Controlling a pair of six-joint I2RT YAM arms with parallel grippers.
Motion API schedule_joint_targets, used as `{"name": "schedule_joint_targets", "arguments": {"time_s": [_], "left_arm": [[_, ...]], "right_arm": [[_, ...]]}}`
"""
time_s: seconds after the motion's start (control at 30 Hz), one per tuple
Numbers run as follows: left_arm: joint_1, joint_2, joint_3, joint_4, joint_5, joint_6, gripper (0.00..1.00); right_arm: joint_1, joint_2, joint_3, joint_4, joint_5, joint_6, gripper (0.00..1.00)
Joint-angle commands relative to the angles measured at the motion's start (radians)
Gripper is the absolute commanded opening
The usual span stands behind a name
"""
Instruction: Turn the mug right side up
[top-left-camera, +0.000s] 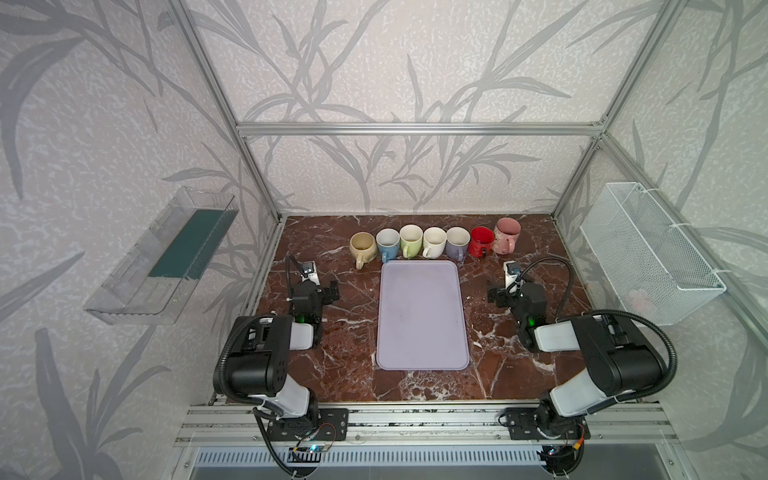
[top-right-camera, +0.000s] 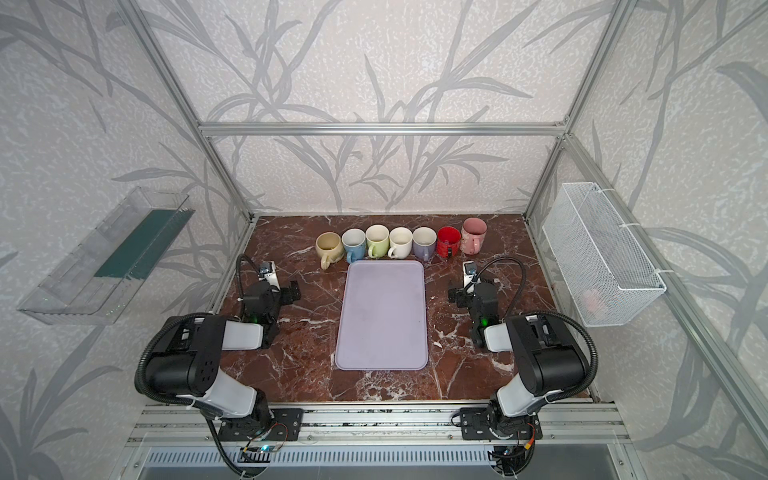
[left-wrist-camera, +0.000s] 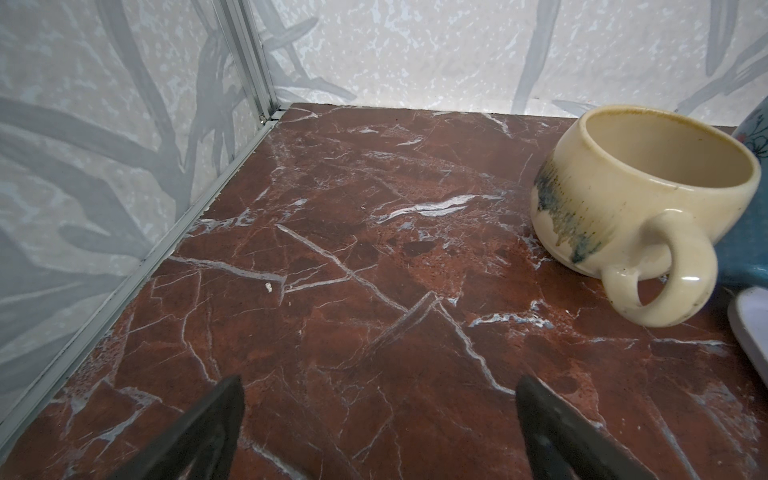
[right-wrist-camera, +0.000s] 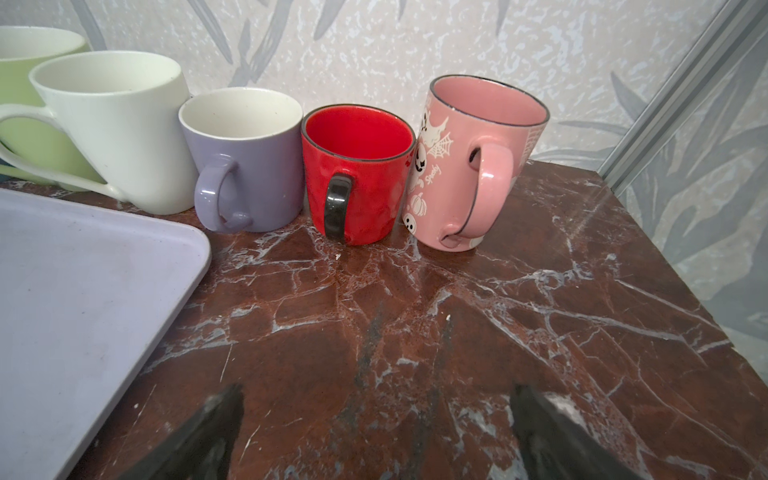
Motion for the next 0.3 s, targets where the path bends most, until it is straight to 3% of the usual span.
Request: {"name": "schedule_joint_targets", "arguments": {"time_s": [0.0, 0.27], "left_arm": [[-0.007, 0.000, 0.012, 0.027, -0.021, -0.004, 0.99], [-0.015, 0.001, 0.015, 0.025, -0.031, 0.001, 1.00]], "right_arm": [[-0.006, 0.006, 0.014, 0.003, -0.005, -0.003, 0.99], [-0.006, 0.006, 0.015, 0.002, -0.005, -0.003, 0.99]]}}
